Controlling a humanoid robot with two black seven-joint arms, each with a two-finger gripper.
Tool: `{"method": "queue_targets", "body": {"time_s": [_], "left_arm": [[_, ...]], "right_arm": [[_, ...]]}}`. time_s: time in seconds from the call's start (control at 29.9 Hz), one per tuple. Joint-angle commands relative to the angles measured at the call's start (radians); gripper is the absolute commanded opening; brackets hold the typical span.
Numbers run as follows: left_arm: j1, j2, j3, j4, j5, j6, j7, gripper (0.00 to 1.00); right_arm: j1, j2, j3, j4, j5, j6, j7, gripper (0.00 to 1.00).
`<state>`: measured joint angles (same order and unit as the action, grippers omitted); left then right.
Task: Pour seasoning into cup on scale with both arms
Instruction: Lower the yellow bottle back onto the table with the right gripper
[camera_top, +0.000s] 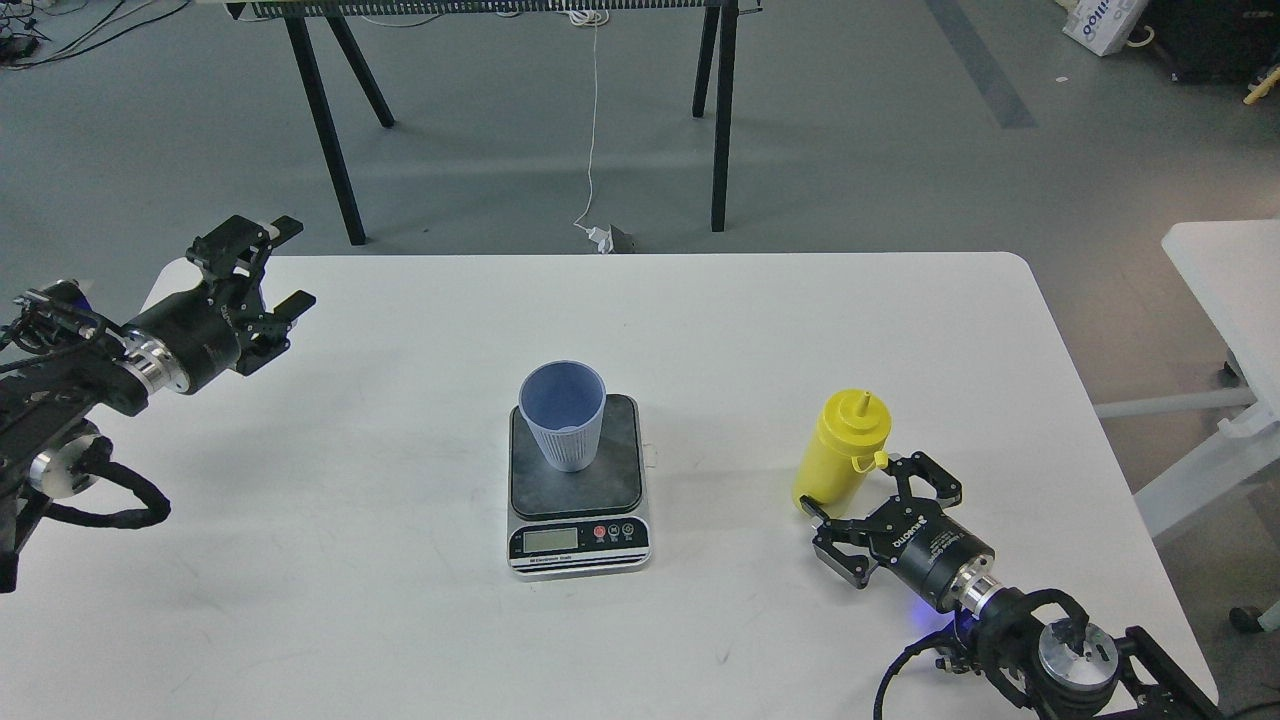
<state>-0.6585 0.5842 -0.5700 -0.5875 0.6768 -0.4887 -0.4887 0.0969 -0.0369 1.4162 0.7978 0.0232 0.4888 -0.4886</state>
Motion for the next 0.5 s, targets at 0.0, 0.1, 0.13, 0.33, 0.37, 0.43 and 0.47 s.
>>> {"method": "queue_targets", "body": {"time_s": [0.0, 0.1, 0.13, 0.33, 0.37, 0.43, 0.47], "left_arm": [[-0.003, -0.001, 0.006, 0.0, 0.0, 0.0, 0.0, 0.99], [-0.003, -0.003, 0.006, 0.0, 0.001, 0.0, 0.0, 0.99], [-0.003, -0.004, 0.006, 0.0, 0.0, 0.0, 0.0, 0.99], [-0.006, -0.006, 0.006, 0.0, 0.001, 0.0, 0.0, 0.99], [-0.006, -0.006, 0.006, 0.0, 0.0, 0.0, 0.0, 0.99], [-0.006, -0.007, 0.006, 0.0, 0.0, 0.0, 0.0, 0.99], [-0.006, -0.007, 0.006, 0.0, 0.0, 0.0, 0.0, 0.99]], "right_arm": [[0.0, -0.011, 0.004, 0.0, 0.001, 0.0, 0.0, 0.95], [0.0, -0.024, 0.007, 0.0, 0.004, 0.0, 0.0, 0.95], [0.0, -0.028, 0.003, 0.001, 0.014, 0.0, 0.0, 0.95], [-0.003, -0.052, -0.008, 0.009, 0.024, 0.0, 0.0, 0.95], [-0.009, -0.054, -0.016, 0.017, 0.024, 0.0, 0.0, 0.95], [-0.022, -0.061, -0.043, 0.05, 0.024, 0.0, 0.0, 0.95], [-0.026, -0.075, -0.055, 0.07, 0.024, 0.0, 0.0, 0.95]]}}
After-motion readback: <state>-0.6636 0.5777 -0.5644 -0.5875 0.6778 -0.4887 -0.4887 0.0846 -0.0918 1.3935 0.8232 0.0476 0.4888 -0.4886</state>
